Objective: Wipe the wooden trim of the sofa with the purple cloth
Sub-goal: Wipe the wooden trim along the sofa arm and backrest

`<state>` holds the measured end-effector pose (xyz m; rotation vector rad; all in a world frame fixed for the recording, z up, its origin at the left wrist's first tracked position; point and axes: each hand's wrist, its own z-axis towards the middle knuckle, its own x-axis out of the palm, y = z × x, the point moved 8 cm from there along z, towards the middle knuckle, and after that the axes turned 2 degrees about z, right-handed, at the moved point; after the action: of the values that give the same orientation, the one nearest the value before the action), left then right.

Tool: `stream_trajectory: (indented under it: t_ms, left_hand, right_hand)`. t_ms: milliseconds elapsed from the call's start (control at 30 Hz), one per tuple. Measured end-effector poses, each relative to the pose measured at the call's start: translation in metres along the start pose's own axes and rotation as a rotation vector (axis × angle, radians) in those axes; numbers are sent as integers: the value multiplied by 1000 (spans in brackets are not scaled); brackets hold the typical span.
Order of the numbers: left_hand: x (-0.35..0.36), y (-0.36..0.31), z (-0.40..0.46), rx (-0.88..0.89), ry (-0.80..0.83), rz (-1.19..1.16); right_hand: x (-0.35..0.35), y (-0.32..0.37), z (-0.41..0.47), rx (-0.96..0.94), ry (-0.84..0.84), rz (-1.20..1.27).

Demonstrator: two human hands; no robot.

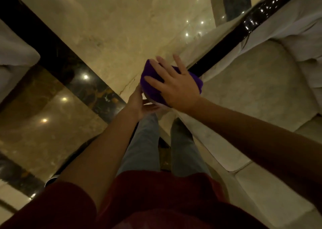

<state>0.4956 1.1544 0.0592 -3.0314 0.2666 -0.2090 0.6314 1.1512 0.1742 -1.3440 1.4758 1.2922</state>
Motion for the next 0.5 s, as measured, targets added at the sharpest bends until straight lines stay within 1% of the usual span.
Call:
stream_trajectory:
  t_ms: [67, 167, 233, 300, 367, 433, 467, 500]
  left_hand:
    - [-1, -2, 1, -21, -63, 19]
    - [2, -3, 1, -28, -88, 23]
    - [2, 3, -2, -38, -95, 11]
    - [-2, 1, -2, -20, -91, 9]
    - [1, 12, -10, -42, -65, -19]
    - [-1, 15, -14, -49, -44, -55]
    - [3, 20, -18, -46, -27, -76]
    - [7, 21, -20, -31, -16, -80]
  right_hand:
    - [-10, -36, -8, 90, 19, -50]
    - [-31, -79, -10, 366, -73, 4]
    - [-29, -67, -10, 450, -92, 86]
    - [-15, -30, 1, 484, -104, 252]
    - [-6, -7, 1, 579, -139, 379]
    - [-6, -2, 11, 597, -182, 422]
    - [-9, -4, 12, 549, -176, 390]
    - [-11, -3, 14, 454, -155, 343]
